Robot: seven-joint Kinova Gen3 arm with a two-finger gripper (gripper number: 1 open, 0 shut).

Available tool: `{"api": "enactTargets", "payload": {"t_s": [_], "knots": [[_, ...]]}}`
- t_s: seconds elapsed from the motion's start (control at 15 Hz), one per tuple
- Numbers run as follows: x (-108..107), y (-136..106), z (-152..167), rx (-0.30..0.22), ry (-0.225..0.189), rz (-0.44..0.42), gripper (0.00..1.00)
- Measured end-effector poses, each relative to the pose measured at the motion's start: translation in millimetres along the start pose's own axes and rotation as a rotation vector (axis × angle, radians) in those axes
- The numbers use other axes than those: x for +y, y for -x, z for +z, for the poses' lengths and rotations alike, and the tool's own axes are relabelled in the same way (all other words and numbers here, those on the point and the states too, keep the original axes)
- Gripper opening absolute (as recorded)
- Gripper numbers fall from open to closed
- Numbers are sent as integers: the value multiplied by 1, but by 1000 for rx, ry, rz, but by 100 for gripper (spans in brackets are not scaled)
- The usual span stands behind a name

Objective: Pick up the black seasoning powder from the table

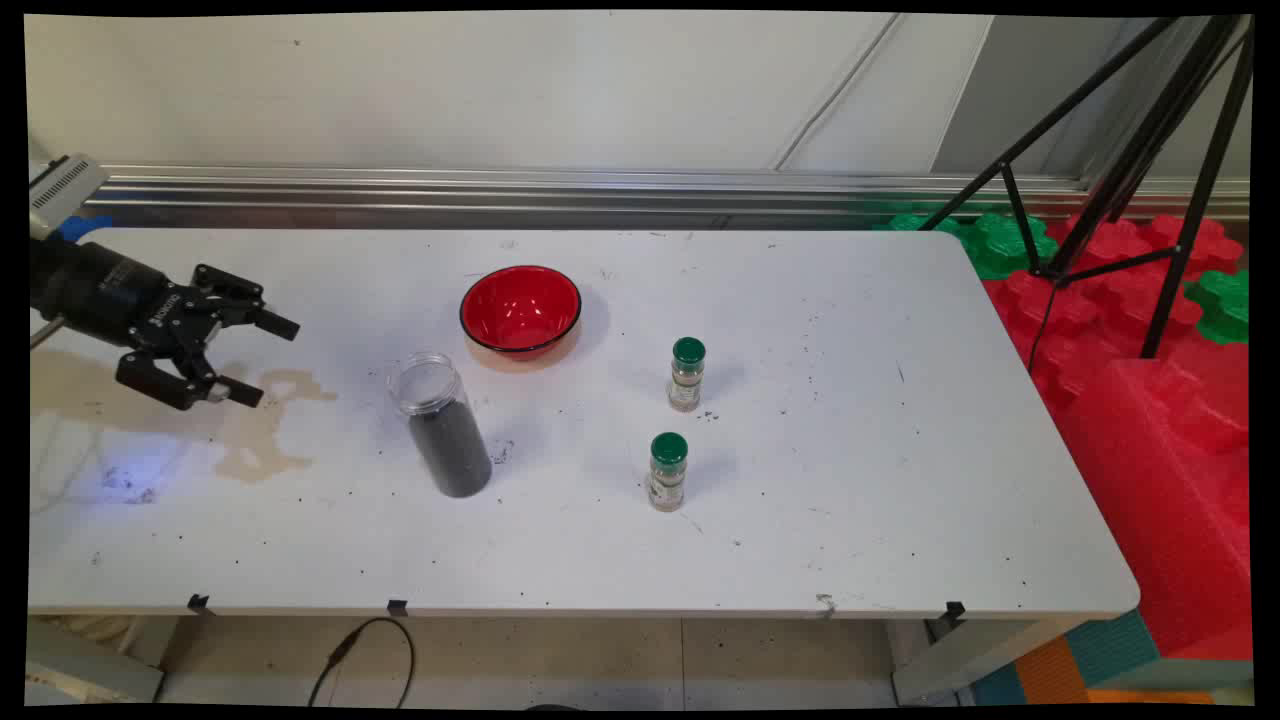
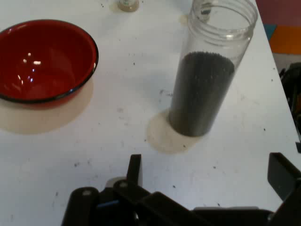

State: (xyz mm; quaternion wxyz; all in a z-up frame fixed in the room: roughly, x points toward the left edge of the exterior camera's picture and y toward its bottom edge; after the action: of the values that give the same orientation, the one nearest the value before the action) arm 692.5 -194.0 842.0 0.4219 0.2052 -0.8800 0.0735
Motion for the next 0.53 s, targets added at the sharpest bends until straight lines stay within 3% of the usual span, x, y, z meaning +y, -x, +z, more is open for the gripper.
{"api": "enactTargets", "payload": {"t_s": [0.53], "knots": [[1, -5, 26, 53, 1, 44, 100]]}}
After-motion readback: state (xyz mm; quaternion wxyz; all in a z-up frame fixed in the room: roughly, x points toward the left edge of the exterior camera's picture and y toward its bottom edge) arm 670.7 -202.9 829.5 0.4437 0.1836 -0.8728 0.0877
